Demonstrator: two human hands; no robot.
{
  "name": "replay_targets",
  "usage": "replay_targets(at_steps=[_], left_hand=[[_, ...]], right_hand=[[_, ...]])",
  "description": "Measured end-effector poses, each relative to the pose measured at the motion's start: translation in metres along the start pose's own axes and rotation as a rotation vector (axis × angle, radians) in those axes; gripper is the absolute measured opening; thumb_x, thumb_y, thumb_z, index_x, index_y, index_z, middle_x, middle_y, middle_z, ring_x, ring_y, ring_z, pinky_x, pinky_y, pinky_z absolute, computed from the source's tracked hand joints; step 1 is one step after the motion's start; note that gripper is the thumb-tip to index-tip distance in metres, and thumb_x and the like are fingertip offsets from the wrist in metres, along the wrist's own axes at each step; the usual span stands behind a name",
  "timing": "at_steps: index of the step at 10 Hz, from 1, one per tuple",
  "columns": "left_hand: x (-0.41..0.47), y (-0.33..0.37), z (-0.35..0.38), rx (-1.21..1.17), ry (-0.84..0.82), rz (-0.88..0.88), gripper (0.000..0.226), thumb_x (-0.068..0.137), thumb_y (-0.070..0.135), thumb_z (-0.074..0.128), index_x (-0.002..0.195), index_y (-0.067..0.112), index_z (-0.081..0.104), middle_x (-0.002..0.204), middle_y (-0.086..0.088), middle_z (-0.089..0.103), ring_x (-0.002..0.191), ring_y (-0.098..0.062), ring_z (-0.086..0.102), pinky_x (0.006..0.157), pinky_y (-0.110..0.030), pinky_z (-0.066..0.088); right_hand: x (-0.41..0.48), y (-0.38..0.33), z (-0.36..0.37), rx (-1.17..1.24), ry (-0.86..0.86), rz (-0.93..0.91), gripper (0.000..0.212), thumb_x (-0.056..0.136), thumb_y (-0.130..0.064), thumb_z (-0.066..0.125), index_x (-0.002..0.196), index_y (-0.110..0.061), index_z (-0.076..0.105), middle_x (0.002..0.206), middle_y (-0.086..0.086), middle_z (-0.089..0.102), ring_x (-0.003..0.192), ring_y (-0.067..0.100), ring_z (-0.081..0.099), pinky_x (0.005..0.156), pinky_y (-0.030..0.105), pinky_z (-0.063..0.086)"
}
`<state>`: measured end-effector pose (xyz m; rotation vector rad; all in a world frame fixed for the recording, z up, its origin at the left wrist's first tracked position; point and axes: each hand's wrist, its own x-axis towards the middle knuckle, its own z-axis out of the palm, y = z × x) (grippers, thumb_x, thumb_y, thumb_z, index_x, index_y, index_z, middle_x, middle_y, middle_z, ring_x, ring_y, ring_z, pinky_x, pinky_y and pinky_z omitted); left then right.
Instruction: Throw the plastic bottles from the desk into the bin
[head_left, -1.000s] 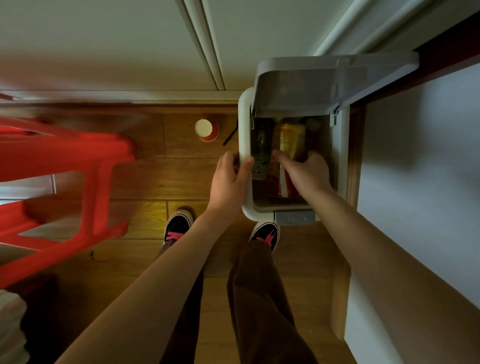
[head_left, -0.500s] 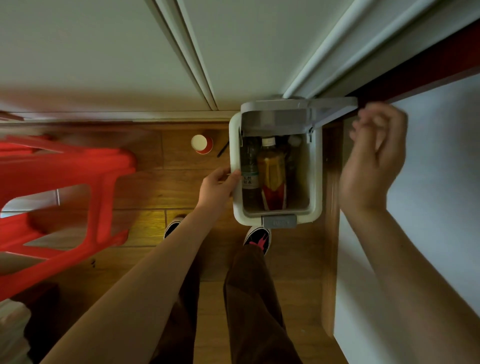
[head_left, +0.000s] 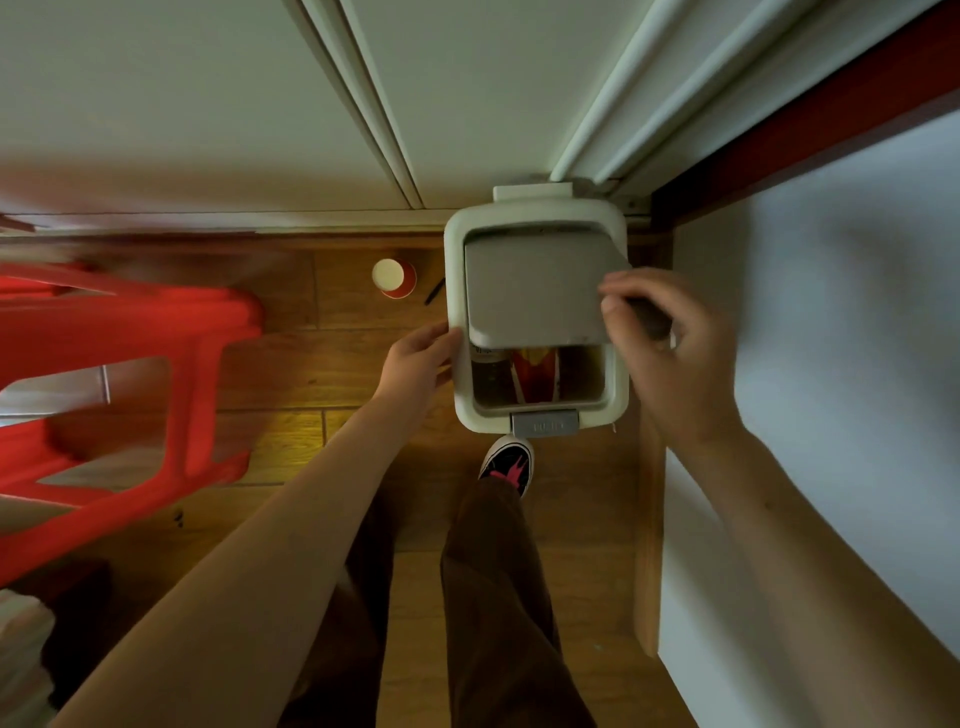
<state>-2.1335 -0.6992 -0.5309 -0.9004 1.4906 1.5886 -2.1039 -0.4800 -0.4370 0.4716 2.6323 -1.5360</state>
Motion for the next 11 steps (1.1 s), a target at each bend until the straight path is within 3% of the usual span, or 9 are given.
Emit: replay_targets(at_steps=[1, 3, 4, 5, 6, 8, 10, 11], left_hand=[[0.003, -0.001, -0.001, -0.007, 0.017, -0.016, 0.033, 0.093, 0.017, 0.058, 0.126, 0.010, 0.060, 0.118, -0.008, 0.068, 0.111, -0.023, 0.064, 0.098, -0.040, 0.051], [0.005, -0.005, -0.004, -0.048, 0.008, -0.019, 0.032, 0.094, 0.014, 0.056, 0.126, 0.010, 0.060, 0.115, -0.007, 0.068, 0.108, -0.022, 0.065, 0.096, -0.038, 0.052], [0.003, -0.005, -0.005, -0.067, -0.006, -0.016, 0.035, 0.094, 0.011, 0.055, 0.128, 0.010, 0.058, 0.117, -0.006, 0.067, 0.106, -0.020, 0.065, 0.091, -0.035, 0.053], [0.001, -0.006, -0.003, -0.081, 0.000, -0.012, 0.034, 0.094, 0.010, 0.054, 0.128, 0.010, 0.058, 0.115, -0.006, 0.067, 0.106, -0.019, 0.065, 0.089, -0.033, 0.053], [0.001, -0.006, -0.004, -0.105, -0.014, -0.005, 0.028, 0.094, 0.010, 0.054, 0.121, 0.012, 0.061, 0.110, -0.004, 0.068, 0.104, -0.019, 0.065, 0.087, -0.033, 0.053], [0.002, -0.008, -0.002, -0.109, -0.002, -0.008, 0.029, 0.094, 0.011, 0.055, 0.122, 0.012, 0.061, 0.116, -0.006, 0.068, 0.108, -0.021, 0.065, 0.088, -0.033, 0.054], [-0.007, -0.005, 0.003, -0.065, 0.067, -0.033, 0.034, 0.093, 0.013, 0.058, 0.127, 0.010, 0.058, 0.121, -0.009, 0.066, 0.112, -0.024, 0.064, 0.095, -0.037, 0.052], [-0.014, 0.001, -0.001, 0.125, 0.197, 0.025, 0.036, 0.092, 0.020, 0.060, 0.127, 0.015, 0.058, 0.116, -0.006, 0.066, 0.108, -0.024, 0.064, 0.096, -0.038, 0.053]], right_hand=[[-0.022, 0.024, 0.006, -0.173, -0.072, -0.042, 0.032, 0.090, -0.024, 0.064, 0.117, -0.008, 0.067, 0.123, 0.005, 0.065, 0.116, 0.012, 0.059, 0.095, 0.019, 0.050], [-0.043, 0.054, 0.023, -0.334, -0.146, 0.072, 0.051, 0.090, -0.038, 0.062, 0.137, -0.020, 0.053, 0.147, -0.004, 0.048, 0.135, 0.005, 0.037, 0.103, 0.012, 0.031], [-0.045, 0.064, 0.031, -0.443, -0.185, 0.072, 0.057, 0.091, -0.040, 0.060, 0.143, -0.021, 0.047, 0.152, -0.003, 0.041, 0.143, 0.017, 0.033, 0.109, 0.025, 0.027], [-0.048, 0.073, 0.039, -0.534, -0.226, 0.050, 0.064, 0.091, -0.041, 0.060, 0.147, -0.019, 0.040, 0.155, -0.001, 0.036, 0.144, 0.018, 0.029, 0.116, 0.037, 0.030], [-0.051, 0.076, 0.048, -0.525, -0.207, 0.076, 0.066, 0.089, -0.040, 0.064, 0.147, -0.018, 0.040, 0.155, 0.000, 0.037, 0.144, 0.019, 0.031, 0.110, 0.045, 0.042], [-0.047, 0.073, 0.052, -0.466, -0.135, 0.107, 0.064, 0.084, -0.037, 0.071, 0.141, -0.020, 0.048, 0.149, -0.002, 0.045, 0.137, 0.019, 0.039, 0.110, 0.049, 0.041], [-0.048, 0.068, 0.051, -0.436, -0.178, 0.109, 0.062, 0.086, -0.032, 0.070, 0.141, -0.017, 0.047, 0.150, 0.001, 0.043, 0.139, 0.019, 0.038, 0.113, 0.043, 0.039], [-0.049, 0.060, 0.047, -0.346, -0.097, 0.141, 0.057, 0.090, -0.029, 0.066, 0.142, -0.017, 0.046, 0.152, -0.001, 0.041, 0.140, 0.016, 0.037, 0.110, 0.017, 0.032]])
